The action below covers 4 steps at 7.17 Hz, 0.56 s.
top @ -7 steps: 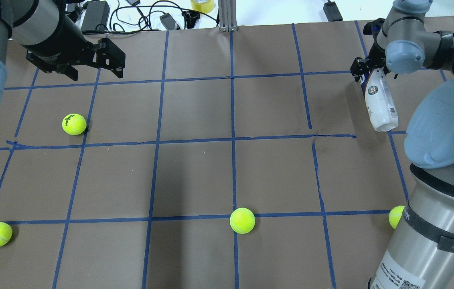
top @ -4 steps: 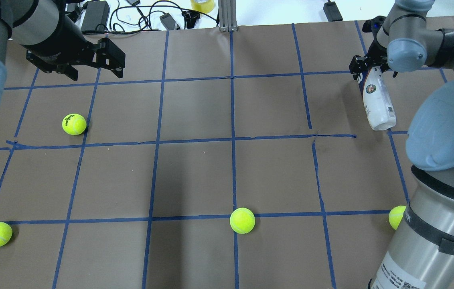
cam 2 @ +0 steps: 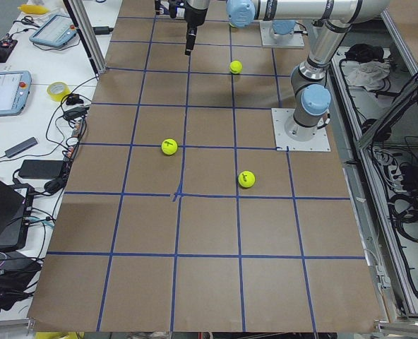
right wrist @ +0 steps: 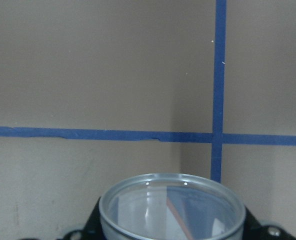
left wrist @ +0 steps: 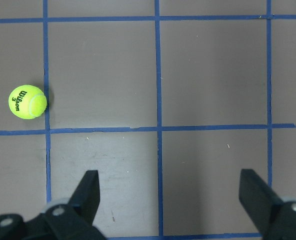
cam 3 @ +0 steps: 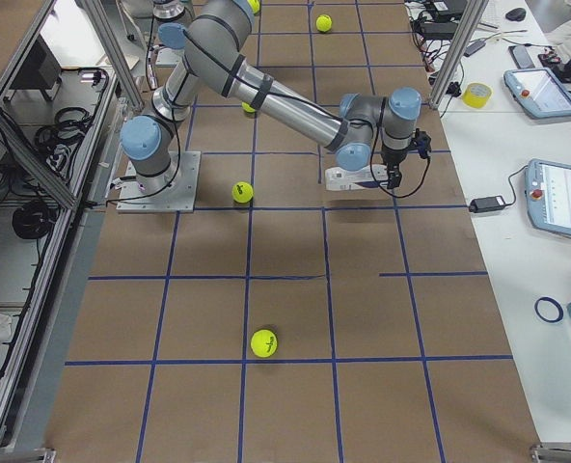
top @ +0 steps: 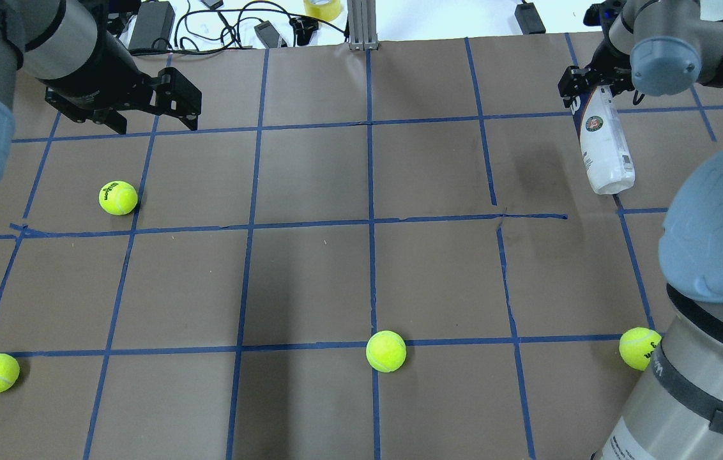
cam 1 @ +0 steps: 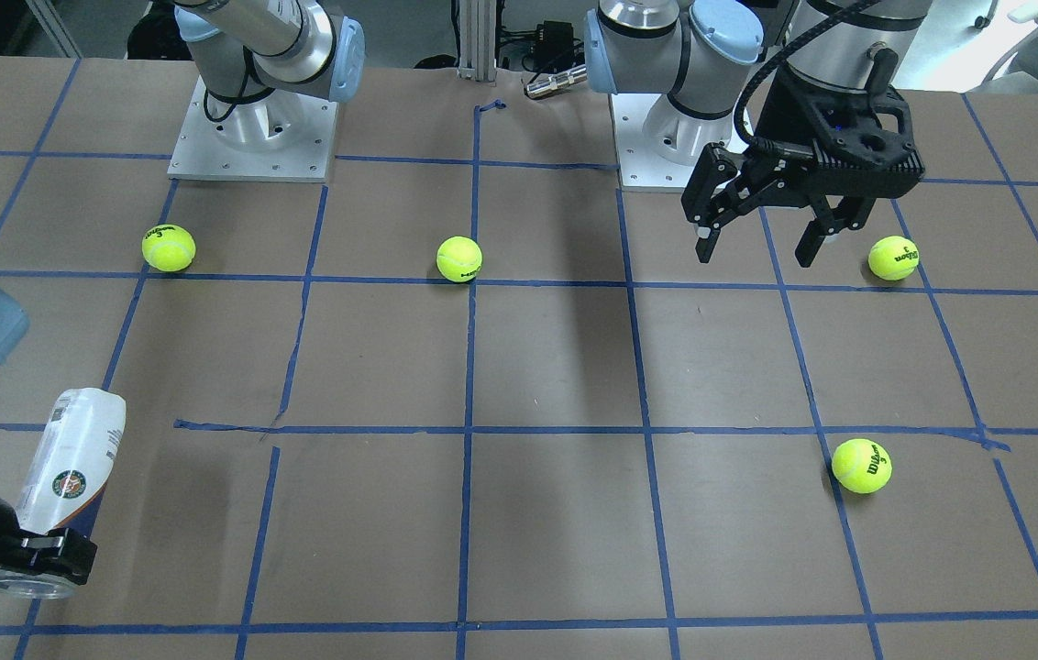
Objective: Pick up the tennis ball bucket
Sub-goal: 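Carry the can with the right gripper toward the left gripper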
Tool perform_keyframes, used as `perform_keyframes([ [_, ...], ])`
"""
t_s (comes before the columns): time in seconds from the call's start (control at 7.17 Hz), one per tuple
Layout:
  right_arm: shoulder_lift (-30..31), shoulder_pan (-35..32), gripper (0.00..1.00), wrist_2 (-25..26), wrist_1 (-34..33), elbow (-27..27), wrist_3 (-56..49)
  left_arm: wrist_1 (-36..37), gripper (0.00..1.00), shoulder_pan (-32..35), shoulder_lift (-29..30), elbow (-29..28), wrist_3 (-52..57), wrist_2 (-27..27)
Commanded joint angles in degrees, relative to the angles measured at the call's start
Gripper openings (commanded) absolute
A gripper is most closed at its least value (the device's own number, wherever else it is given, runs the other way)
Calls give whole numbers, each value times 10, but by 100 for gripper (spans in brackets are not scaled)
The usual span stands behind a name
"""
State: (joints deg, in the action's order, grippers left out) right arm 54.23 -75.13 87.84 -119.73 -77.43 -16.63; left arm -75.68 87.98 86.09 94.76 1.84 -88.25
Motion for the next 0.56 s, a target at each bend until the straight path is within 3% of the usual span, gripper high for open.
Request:
perform_keyframes([
  [0.0, 34, -29, 65, 6, 33, -14, 46, 0, 100, 0, -1, 2, 0, 0],
  [0.42, 69, -132, 67, -3, 34, -49, 48, 1, 100, -1, -1, 2, 0, 0],
])
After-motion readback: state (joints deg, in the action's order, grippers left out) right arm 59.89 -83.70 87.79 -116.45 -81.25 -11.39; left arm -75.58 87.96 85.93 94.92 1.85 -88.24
